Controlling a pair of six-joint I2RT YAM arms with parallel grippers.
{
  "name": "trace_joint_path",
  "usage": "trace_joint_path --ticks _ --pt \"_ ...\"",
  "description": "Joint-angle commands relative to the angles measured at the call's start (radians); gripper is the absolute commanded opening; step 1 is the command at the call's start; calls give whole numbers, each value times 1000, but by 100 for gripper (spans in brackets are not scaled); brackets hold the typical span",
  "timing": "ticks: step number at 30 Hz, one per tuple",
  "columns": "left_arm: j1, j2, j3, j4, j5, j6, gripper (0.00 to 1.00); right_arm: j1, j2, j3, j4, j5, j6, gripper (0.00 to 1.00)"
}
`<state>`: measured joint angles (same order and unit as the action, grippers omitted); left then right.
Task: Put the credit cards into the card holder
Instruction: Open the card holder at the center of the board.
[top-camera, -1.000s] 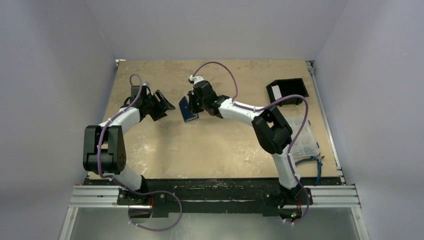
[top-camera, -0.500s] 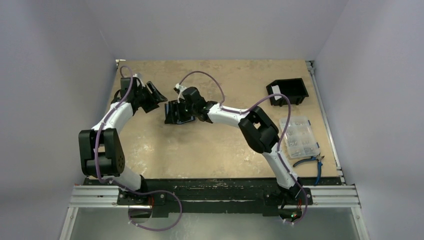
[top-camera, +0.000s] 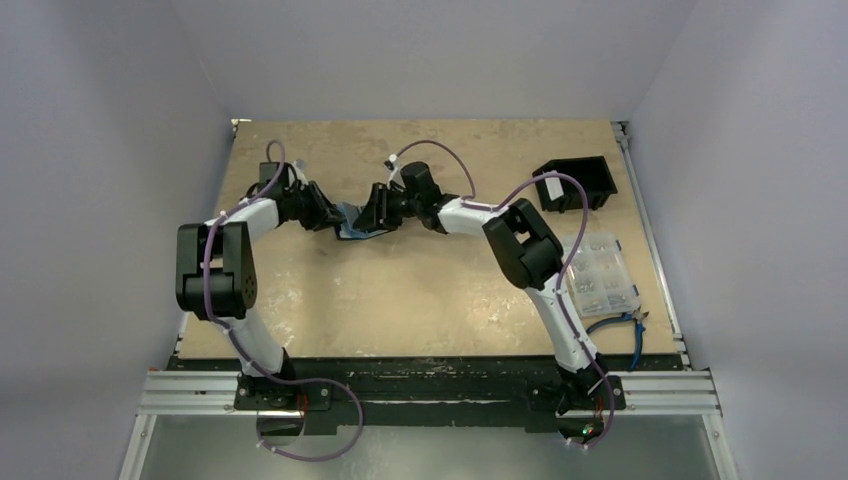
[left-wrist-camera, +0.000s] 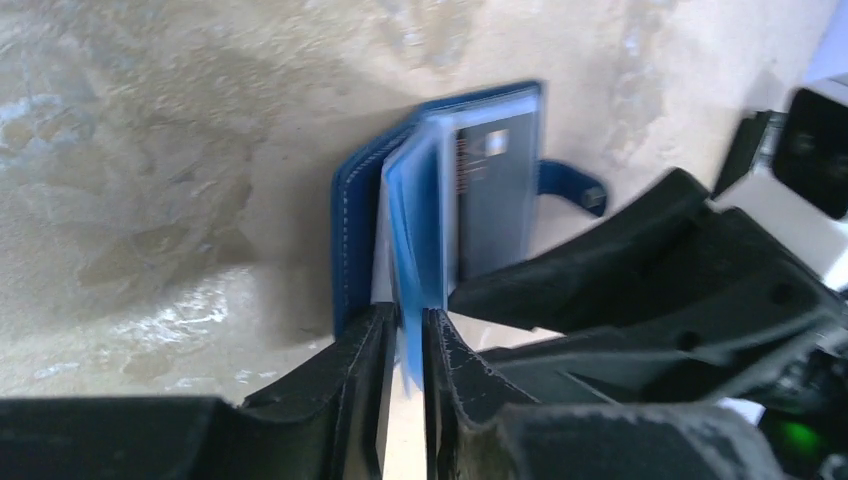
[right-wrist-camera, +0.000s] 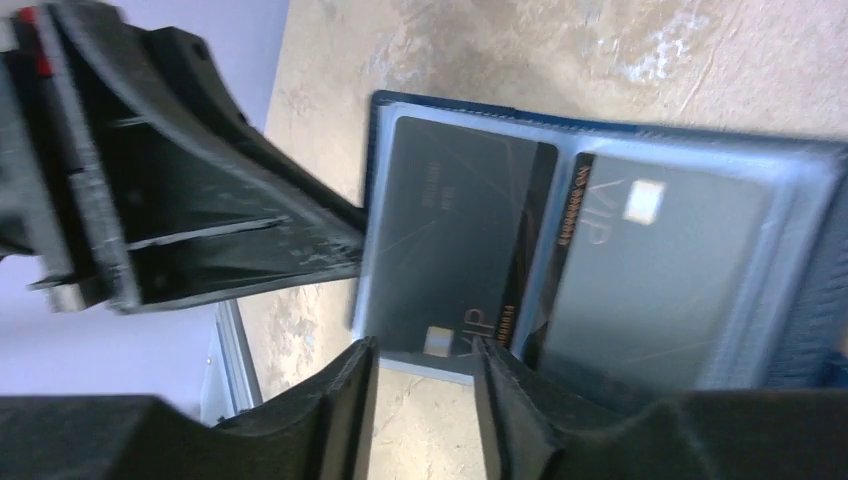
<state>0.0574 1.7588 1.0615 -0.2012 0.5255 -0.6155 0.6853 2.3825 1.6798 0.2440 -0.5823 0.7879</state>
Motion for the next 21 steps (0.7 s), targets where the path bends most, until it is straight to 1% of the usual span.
trace_joint_path --ticks 1,3,5,7,8,11,14,17,20,21 --pt "-1 66 0 11 -19 27 18 22 -81 3 -33 1 -32 44" --pt "-1 95 5 -9 -45 49 16 21 -91 25 -101 48 -82 43" --pt "-1 111 0 -14 -51 59 15 16 -93 57 -183 133 -135 44" --pt "-1 113 -8 -14 -57 65 15 13 -87 102 -287 218 -193 47" --pt "-1 112 -13 -14 -60 69 15 10 -88 117 -322 249 -214 50" --pt "0 111 -15 -16 -65 81 15 -9 -99 120 -345 264 -242 59" --pt "-1 114 -8 -17 -59 87 15 -26 -111 114 -338 239 -249 62" --pt "-1 115 -8 -11 -49 88 16 -29 -119 123 -352 242 -278 68" --pt "-1 121 -10 -5 -37 83 17 -14 -120 153 -393 305 -362 77" --pt "-1 127 -11 -4 -30 83 17 4 -118 171 -418 358 -400 80"
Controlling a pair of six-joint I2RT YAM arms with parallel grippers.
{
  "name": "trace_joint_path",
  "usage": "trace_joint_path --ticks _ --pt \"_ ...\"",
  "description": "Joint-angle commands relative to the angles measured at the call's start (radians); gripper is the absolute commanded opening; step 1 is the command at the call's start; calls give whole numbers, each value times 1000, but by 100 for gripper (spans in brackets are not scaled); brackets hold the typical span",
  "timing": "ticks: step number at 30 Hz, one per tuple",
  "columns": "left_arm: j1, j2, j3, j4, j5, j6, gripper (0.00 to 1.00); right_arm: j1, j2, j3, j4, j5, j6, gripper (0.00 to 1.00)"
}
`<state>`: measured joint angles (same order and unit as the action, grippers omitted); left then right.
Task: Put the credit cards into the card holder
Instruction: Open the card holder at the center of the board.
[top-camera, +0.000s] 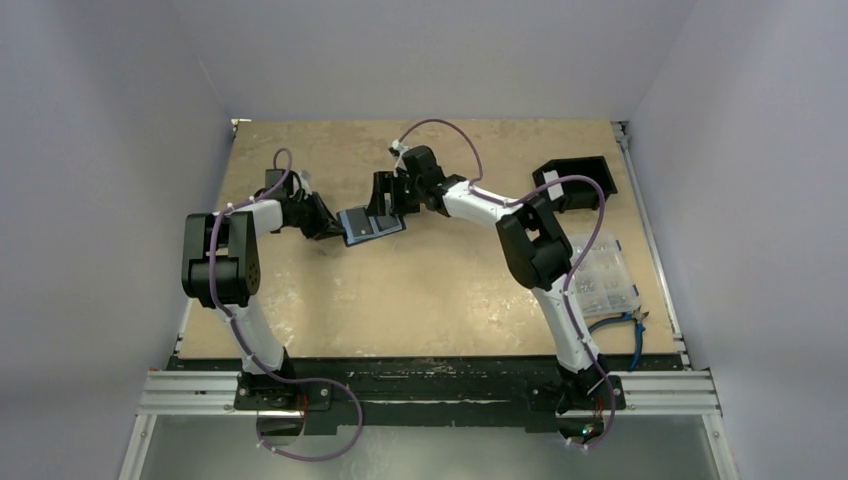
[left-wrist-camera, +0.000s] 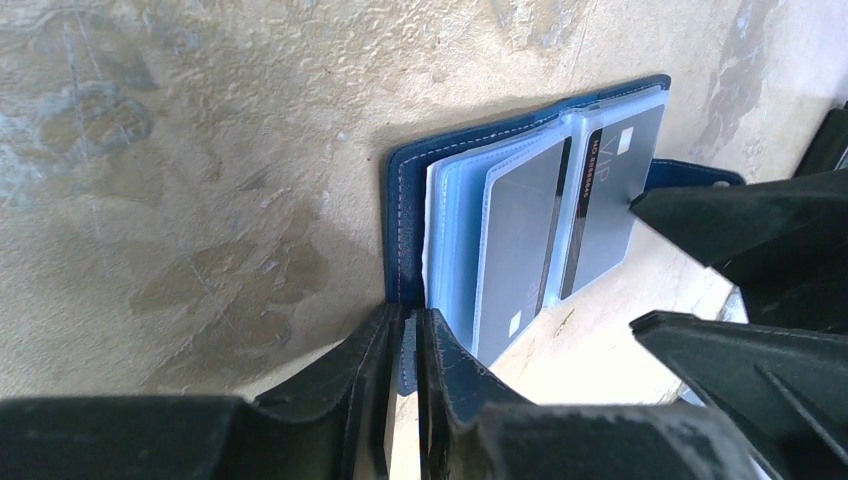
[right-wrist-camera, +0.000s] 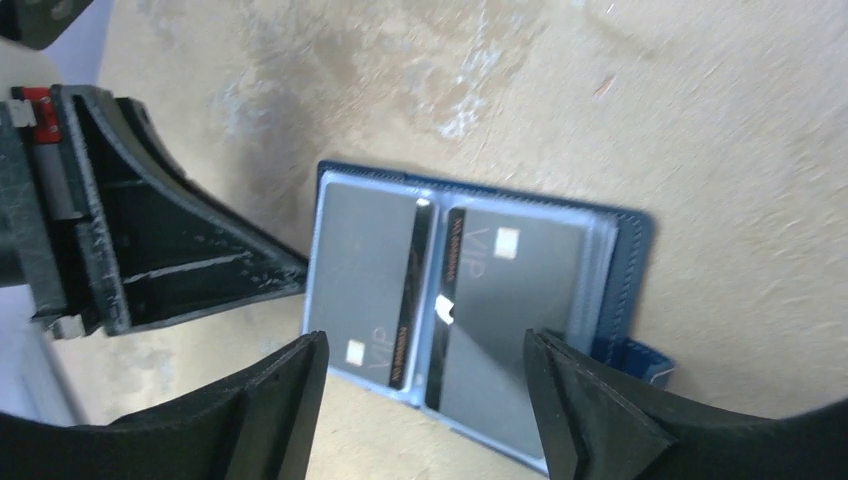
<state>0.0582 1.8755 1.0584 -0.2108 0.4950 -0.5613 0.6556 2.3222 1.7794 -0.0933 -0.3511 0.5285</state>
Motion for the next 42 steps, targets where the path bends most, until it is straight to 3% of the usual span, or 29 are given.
trace_joint_path --ticks 1,5,10,21,42 --pt "-1 12 -7 8 3 26 17 54 -57 92 -109 188 -193 84" --pt "-1 12 -9 11 5 24 17 177 -58 120 -137 509 -386 92" --pt "-1 13 -10 14 9 22 17 260 -39 124 -97 695 -515 93" --pt "-1 13 -12 14 9 20 17 271 50 232 -136 655 -524 89" --pt "-1 14 -12 17 11 19 17 295 75 217 -133 652 -572 89"
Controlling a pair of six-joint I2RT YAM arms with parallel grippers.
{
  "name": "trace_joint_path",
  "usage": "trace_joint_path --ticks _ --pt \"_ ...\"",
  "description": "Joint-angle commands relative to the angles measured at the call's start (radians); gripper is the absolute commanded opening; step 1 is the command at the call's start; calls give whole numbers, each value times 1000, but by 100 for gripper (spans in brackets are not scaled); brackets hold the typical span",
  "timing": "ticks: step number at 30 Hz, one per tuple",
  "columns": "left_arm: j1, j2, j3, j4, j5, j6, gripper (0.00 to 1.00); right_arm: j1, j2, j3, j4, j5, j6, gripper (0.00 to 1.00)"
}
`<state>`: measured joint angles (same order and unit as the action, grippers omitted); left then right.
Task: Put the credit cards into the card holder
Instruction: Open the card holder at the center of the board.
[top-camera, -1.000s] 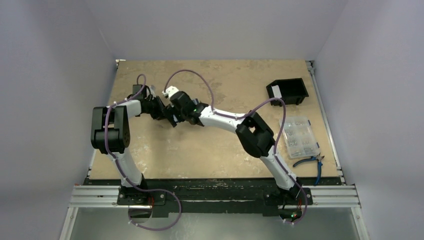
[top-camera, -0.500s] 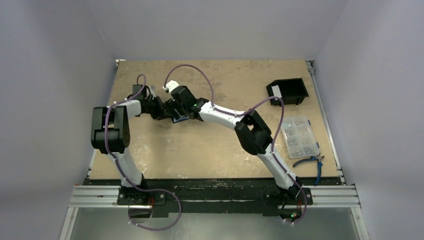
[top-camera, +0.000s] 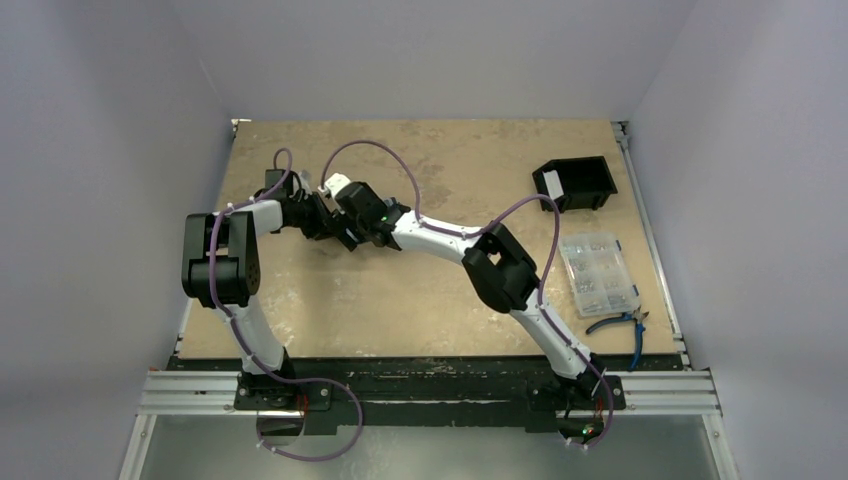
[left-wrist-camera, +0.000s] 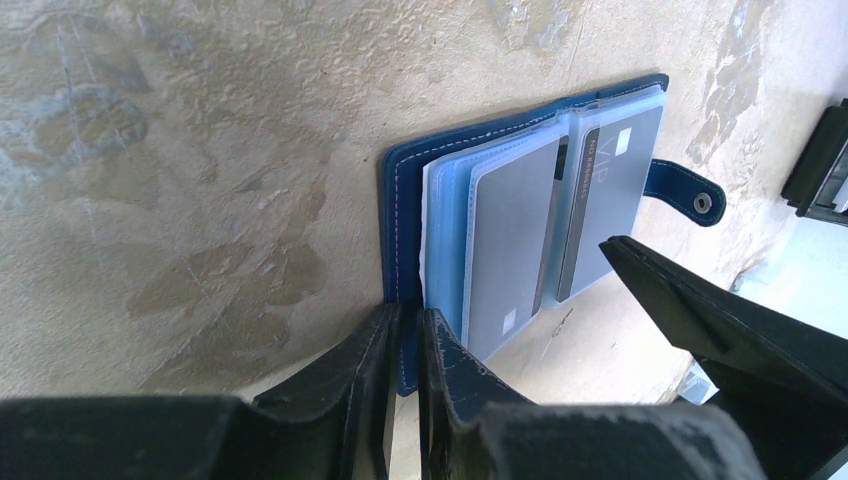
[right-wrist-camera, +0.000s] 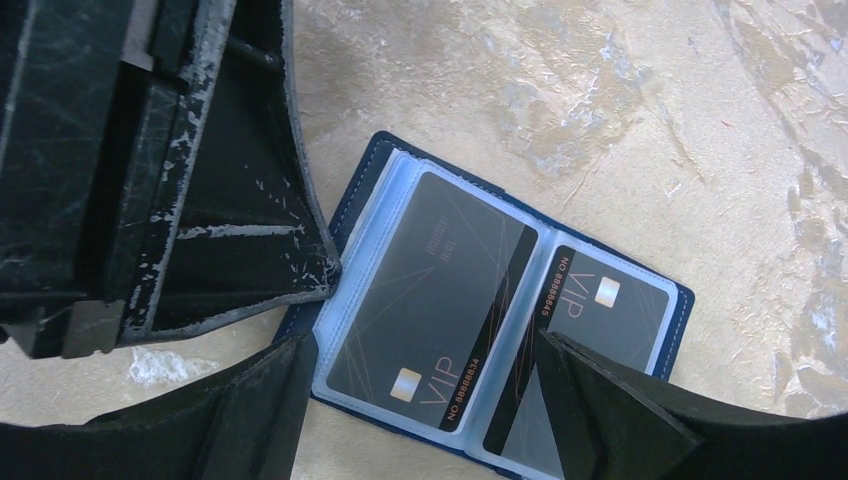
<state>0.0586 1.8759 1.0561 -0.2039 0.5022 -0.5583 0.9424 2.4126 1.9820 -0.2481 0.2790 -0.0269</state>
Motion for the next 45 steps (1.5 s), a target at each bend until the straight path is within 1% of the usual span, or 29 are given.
trace_joint_path --ticks 1,8,12,15,22,28,29,32,37,41,43,45 --pt "-2 13 -9 11 4 15 17 9 -17 13 22 17 -19 90" --pt "-1 12 -13 11 4 15 17 12 -10 19 18 70 -17 88" --pt "-2 12 -13 11 4 15 17 12 -13 21 13 102 -9 84" --pt "-2 13 -12 11 4 15 17 12 -26 15 13 126 -7 83" --pt "-1 14 -12 8 2 17 17 9 -70 -22 21 278 12 82" --pt "-1 17 -11 9 4 17 17 -11 -141 -117 89 387 19 83" --pt "-1 17 -11 9 3 17 17 -18 -153 -132 97 398 50 83" --pt "-2 17 -11 10 6 18 17 -42 -188 -173 130 357 62 84" --pt "-2 8 -14 14 13 23 17 -85 -200 -178 153 317 76 84" --pt "-6 -11 -22 26 20 32 18 -149 -179 -137 136 253 96 84" --pt "-16 -18 -29 52 47 31 19 -181 -146 -102 126 211 97 84" --pt "-30 -33 -39 98 90 25 21 -216 -101 -39 79 168 109 84"
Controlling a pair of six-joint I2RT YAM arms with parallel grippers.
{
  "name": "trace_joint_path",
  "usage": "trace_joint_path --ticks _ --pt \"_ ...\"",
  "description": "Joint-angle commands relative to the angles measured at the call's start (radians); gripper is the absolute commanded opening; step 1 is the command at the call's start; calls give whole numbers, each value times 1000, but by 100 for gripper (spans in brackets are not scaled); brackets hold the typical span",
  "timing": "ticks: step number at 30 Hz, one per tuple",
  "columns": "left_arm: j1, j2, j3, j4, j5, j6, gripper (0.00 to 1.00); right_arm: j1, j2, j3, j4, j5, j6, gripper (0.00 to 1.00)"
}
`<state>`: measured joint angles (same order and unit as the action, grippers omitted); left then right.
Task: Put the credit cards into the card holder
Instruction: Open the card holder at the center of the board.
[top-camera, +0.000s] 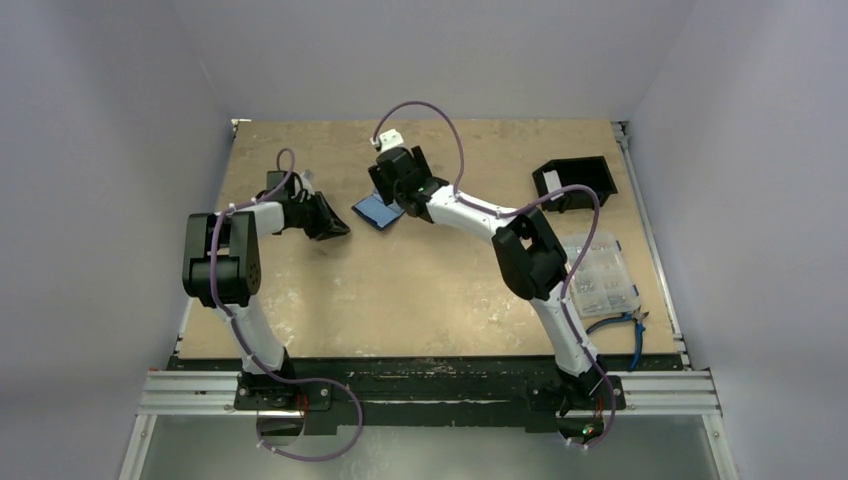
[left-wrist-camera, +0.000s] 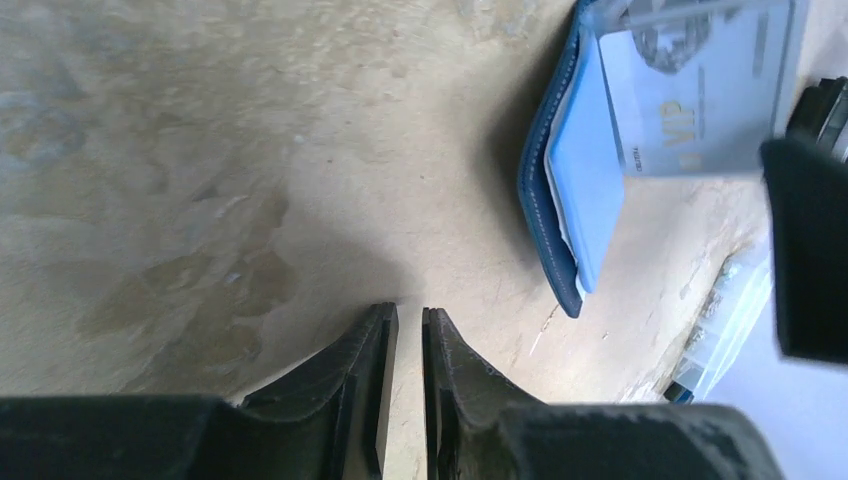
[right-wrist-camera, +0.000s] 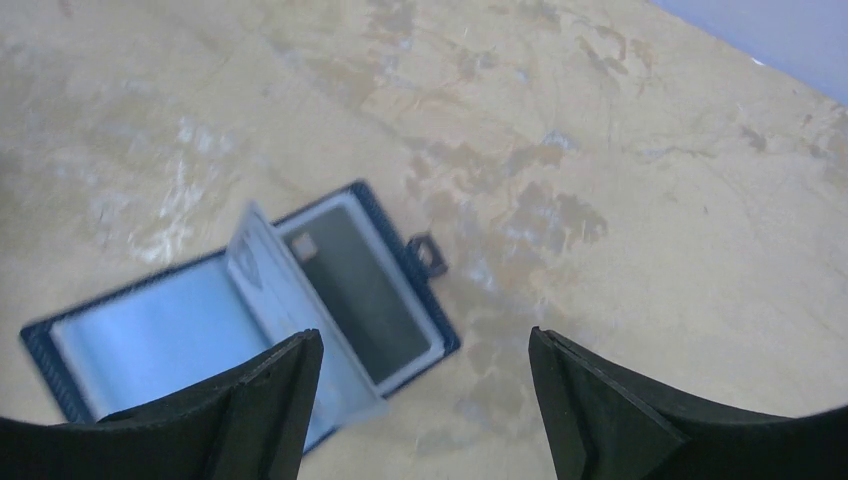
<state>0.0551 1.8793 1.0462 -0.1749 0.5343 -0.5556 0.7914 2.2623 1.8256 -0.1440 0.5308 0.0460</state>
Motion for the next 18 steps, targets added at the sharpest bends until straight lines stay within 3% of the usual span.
trace_joint_path --ticks 1,5,10,18 --pt "-34 -50 -37 94 79 16 22 -79 69 146 -47 -112 41 83" --pt "-69 -150 -84 239 131 -61 27 -113 115 204 -98 -255 51 83" --pt "-114 -281 -86 355 78 -181 26 -134 106 245 -198 -349 115 81" --pt "-176 6 93 318 105 -254 17 -158 3 158 -142 -539 261 60"
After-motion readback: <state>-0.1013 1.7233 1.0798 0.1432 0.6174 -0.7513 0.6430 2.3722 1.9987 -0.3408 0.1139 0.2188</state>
